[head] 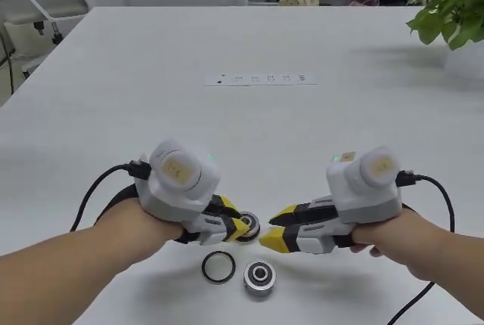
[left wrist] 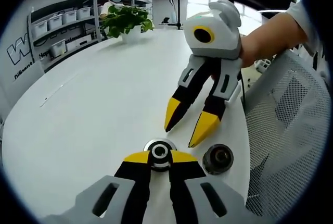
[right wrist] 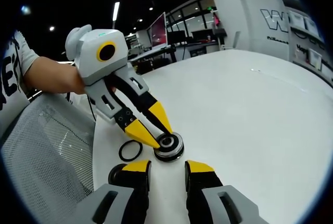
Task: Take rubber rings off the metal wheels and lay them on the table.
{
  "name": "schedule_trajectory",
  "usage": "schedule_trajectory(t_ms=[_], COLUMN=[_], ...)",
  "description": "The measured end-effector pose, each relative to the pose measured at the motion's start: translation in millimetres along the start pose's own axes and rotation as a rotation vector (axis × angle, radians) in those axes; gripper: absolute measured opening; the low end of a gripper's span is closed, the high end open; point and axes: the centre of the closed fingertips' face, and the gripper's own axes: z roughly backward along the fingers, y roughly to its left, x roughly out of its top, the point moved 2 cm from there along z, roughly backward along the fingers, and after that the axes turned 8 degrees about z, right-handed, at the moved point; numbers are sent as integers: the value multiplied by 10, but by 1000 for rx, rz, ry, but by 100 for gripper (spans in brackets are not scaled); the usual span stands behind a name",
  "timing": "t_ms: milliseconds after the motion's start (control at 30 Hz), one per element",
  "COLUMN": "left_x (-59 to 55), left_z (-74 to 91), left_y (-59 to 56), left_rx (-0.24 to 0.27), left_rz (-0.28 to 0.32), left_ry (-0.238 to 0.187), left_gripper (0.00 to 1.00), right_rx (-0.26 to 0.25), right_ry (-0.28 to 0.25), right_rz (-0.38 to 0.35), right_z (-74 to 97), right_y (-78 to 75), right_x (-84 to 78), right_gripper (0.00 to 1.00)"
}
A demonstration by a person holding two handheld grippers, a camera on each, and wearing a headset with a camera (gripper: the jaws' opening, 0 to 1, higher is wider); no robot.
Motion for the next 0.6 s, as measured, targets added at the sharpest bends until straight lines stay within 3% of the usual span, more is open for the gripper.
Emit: schedule_trajectory(t_ms=[600], left_x=[-6], left_z=[3], left_y=[-8], left_rx=[25], left_rz=[7], left_ry=[-3], left_gripper=[7], right_rx=[-5], right_ry=[47], right_rz=[75], right_z=[-171], right_y=[-16], right_x=[24], right_gripper=[20])
